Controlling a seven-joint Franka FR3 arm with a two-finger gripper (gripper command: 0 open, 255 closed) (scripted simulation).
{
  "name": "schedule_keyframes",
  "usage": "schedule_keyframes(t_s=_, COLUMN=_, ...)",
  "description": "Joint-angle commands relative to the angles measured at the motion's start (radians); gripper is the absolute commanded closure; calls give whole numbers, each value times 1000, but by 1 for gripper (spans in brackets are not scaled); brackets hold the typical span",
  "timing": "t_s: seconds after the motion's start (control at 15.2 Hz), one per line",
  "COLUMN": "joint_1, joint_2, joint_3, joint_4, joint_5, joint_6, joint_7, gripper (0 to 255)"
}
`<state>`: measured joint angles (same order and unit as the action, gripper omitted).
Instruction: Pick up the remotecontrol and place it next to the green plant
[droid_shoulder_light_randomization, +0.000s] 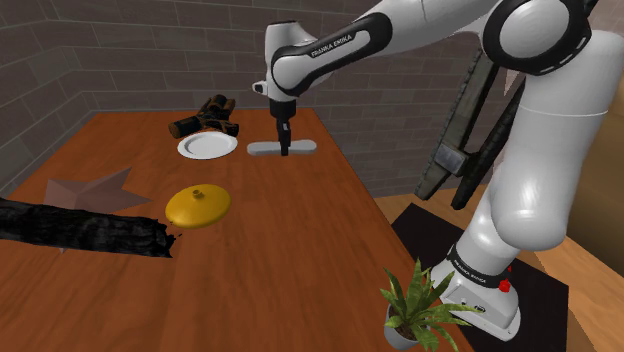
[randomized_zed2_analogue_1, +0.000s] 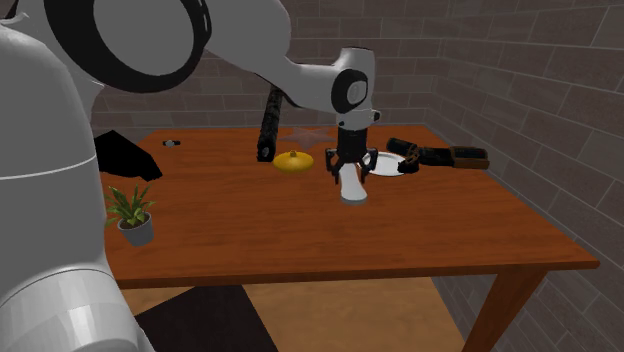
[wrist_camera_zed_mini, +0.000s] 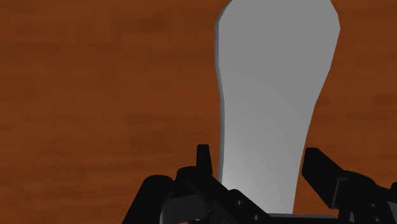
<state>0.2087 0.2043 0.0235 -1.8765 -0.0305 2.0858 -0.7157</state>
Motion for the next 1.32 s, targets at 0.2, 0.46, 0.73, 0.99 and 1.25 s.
schedule_keyframes(t_s=0.2, joint_1=0, joint_2=-20, joint_3=0, joint_4=44, joint_5=1, joint_6=-64, joint_7=-2, gripper=255)
schedule_keyframes(t_s=0.46, joint_1=0, joint_2=-33, joint_3=0, joint_4=81, joint_5=2, joint_6=-114, joint_7=-4, gripper=255)
schedule_keyframes(t_s=0.73, joint_1=0, joint_2=-44, joint_3=1, joint_4=121, joint_5=3, joint_6=-165, joint_7=-5, gripper=255)
schedule_keyframes(t_s=0.99, joint_1=0, joint_2=-51, joint_3=1, joint_4=165, joint_5=4, joint_6=-216, joint_7=-6, gripper=255)
schedule_keyframes(t_s=1.25, joint_1=0, joint_2=-55, joint_3=1, joint_4=214, joint_5=4, joint_6=-269, joint_7=-7, gripper=255)
